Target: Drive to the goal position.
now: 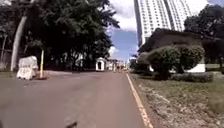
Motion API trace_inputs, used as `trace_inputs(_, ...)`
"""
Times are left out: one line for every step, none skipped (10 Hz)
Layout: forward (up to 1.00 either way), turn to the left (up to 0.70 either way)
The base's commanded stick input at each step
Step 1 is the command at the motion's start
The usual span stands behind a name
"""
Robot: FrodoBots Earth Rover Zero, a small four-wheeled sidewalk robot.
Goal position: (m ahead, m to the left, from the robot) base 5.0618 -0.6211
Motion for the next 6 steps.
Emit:
trace_inputs(0.70,0.00)
trace_inputs(0.70,0.00)
trace_inputs(0.70,0.00)
trace_inputs(0.70,0.00)
trace_inputs(0.70,0.00)
trace_inputs(0.70,0.00)
